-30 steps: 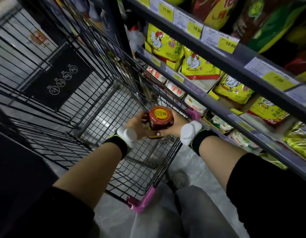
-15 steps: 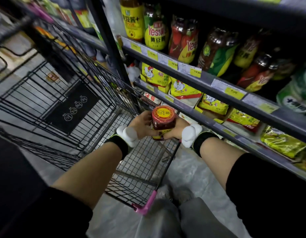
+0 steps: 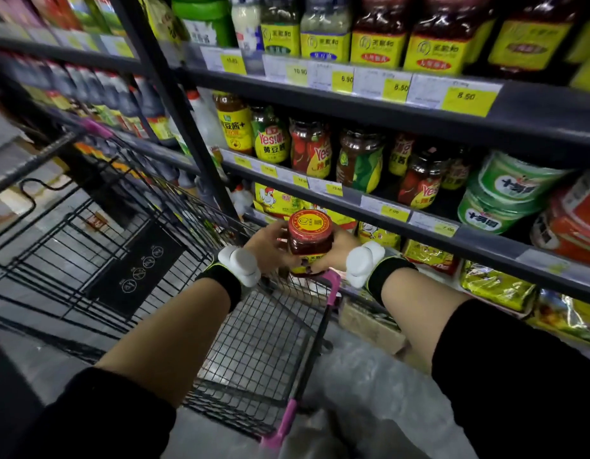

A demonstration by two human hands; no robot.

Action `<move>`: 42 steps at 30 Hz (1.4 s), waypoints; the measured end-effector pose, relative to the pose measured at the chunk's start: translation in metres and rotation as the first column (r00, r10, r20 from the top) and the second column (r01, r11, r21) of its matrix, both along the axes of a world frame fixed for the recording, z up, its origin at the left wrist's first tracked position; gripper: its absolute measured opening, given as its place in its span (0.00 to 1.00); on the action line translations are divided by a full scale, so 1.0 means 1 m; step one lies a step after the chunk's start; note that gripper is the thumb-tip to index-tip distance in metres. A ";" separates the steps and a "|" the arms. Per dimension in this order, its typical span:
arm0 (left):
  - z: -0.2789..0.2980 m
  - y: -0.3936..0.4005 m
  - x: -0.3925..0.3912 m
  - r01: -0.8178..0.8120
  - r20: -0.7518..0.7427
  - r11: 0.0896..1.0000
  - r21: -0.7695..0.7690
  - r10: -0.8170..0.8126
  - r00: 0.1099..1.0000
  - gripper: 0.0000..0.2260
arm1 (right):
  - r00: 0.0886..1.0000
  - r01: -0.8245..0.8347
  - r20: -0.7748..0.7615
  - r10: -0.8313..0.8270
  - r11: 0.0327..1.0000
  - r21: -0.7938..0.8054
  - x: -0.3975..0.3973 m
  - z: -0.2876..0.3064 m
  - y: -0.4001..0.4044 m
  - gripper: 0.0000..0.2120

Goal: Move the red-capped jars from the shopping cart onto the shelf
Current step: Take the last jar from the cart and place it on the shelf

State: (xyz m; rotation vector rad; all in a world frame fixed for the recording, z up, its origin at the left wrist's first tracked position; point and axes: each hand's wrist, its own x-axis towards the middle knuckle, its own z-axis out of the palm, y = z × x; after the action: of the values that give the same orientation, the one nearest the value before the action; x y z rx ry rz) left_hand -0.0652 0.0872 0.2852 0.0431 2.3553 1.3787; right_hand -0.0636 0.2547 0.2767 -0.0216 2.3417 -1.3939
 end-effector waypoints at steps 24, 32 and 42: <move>0.112 0.068 -0.049 0.170 -0.374 0.983 0.063 -0.135 0.918 0.31 | 0.915 0.156 -0.380 -0.132 0.987 0.034 -0.011 0.117 0.075 0.44; 0.155 0.093 -0.063 0.299 -0.449 0.948 0.106 -0.223 0.866 0.35 | 0.824 0.250 -0.505 -0.258 0.965 -0.084 -0.009 0.145 0.102 0.42; 0.177 0.106 -0.074 0.367 -0.465 0.917 0.153 -0.261 0.846 0.27 | 0.772 0.329 -0.583 -0.252 0.944 0.029 -0.003 0.169 0.116 0.43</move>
State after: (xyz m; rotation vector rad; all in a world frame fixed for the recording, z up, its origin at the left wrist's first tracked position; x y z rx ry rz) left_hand -0.1397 0.1937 0.4621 0.8607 2.3536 1.5932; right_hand -0.0662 0.3703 0.4453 -0.0475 3.0478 -1.5330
